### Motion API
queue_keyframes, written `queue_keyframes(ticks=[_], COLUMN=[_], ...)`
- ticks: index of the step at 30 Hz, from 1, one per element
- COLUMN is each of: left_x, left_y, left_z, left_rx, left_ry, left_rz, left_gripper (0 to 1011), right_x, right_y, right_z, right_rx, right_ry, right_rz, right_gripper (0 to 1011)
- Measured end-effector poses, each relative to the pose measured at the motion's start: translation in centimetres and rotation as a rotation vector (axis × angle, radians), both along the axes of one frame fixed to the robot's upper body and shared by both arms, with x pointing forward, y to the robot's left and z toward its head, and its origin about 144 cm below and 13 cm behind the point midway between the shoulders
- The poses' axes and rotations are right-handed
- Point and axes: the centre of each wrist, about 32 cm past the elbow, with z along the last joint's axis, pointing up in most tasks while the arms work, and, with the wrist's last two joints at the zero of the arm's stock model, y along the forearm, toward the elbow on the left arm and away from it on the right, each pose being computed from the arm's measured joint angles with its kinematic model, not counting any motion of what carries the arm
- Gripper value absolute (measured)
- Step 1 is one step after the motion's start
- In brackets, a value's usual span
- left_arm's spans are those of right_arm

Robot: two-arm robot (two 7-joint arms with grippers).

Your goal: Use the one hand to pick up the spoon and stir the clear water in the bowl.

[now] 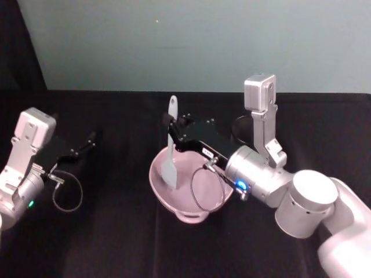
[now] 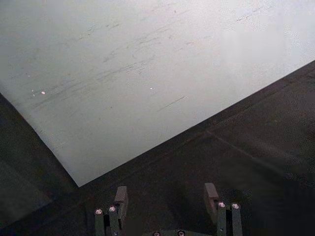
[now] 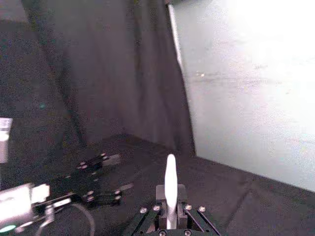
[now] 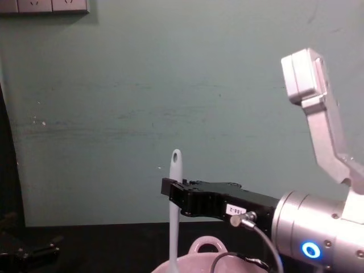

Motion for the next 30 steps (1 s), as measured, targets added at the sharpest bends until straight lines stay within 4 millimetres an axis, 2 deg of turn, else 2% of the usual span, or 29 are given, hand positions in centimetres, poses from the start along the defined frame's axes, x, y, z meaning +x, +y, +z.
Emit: queue_keyframes(ticks=[8,16,23,30], left_x=[0.0,0.0,0.0,0.0], left_y=[0.0,0.0,0.0,0.0], left_z=[0.0,0.0,0.0,0.0], left_rx=[0.000,0.000,0.000,0.000], left_ry=[0.000,0.000,0.000,0.000], left_rz=[0.000,0.000,0.000,0.000], left_gripper=[1011,1011,1011,1011], right_x=[1.3,1.8,1.0,-1.3], right_y=[-0.1,-1.7,-3.6,-4.8], right_z=[-0.9,-1.0,-0.4,0.2], right_rx=[-0.003,-0.020,-0.038,-0.057], right_ry=[-0.046,-0.092,-0.113,-0.110], right_rz=[-0.081,-0.157,-0.175,-0.119], right_gripper=[113,113,113,113])
